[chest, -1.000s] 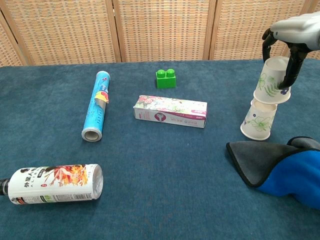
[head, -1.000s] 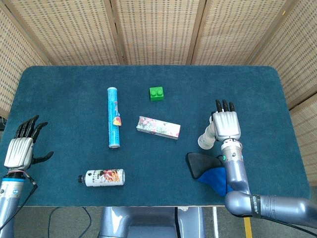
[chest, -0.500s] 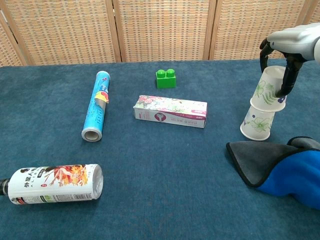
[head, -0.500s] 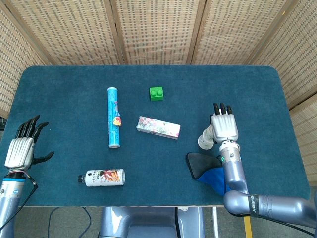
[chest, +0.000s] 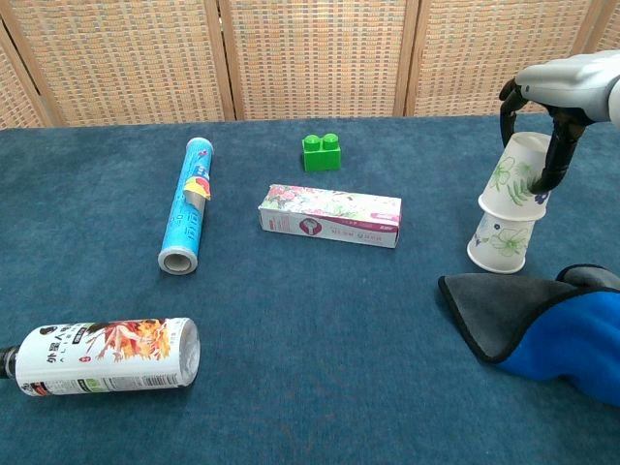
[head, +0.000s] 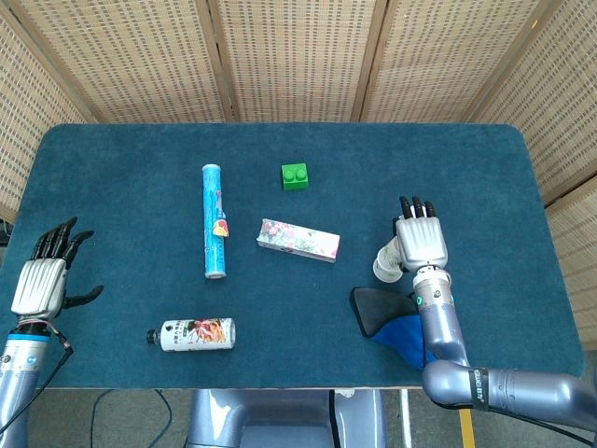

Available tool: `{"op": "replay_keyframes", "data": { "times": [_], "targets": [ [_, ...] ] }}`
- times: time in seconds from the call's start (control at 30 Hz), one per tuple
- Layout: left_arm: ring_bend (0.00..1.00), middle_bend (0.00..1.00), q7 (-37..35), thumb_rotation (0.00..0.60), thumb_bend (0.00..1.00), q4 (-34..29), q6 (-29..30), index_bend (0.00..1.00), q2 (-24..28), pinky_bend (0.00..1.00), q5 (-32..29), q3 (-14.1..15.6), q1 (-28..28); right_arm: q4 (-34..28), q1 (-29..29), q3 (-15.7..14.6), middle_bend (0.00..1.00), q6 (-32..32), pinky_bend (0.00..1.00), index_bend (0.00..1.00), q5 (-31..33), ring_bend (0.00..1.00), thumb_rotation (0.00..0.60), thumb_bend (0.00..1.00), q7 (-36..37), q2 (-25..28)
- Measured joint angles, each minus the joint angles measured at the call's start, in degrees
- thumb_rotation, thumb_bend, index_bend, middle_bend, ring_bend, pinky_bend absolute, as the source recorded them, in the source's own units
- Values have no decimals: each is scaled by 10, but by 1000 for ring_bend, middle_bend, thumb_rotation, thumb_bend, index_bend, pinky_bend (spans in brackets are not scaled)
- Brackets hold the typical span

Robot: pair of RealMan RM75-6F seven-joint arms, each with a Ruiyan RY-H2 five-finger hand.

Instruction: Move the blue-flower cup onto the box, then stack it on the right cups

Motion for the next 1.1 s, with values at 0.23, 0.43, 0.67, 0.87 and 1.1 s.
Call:
{"op": "replay_keyframes", "data": {
  "times": [0.23,0.43,0.67,0.87,1.1],
  "targets": [
    [0,0,-7,600,198,0,0,168,3,45,-3,-3,1,2,2,-3,103,-3,142,498,13,31,600,229,-9,-6],
    [0,0,-8,600,198,0,-1,169,3,45,0,-2,1,11,3,-4,33,-13,128,359,25,0,600,197,-11,-11],
    [0,0,-11,600,198,2,-4,169,3,45,-3,-3,0,10,2,2,17,-15,126,294,27,0,600,182,-5,2],
    [0,0,-8,600,198,3,-5,169,1,45,-4,-3,0,8,5,18,26,-14,124,301,15,0,600,181,3,23],
    [0,0,6,600,199,6,-11,169,-4,45,-11,-4,-3,53,16,33,39,-40,125,329,16,0,600,182,12,27]
  ]
}}
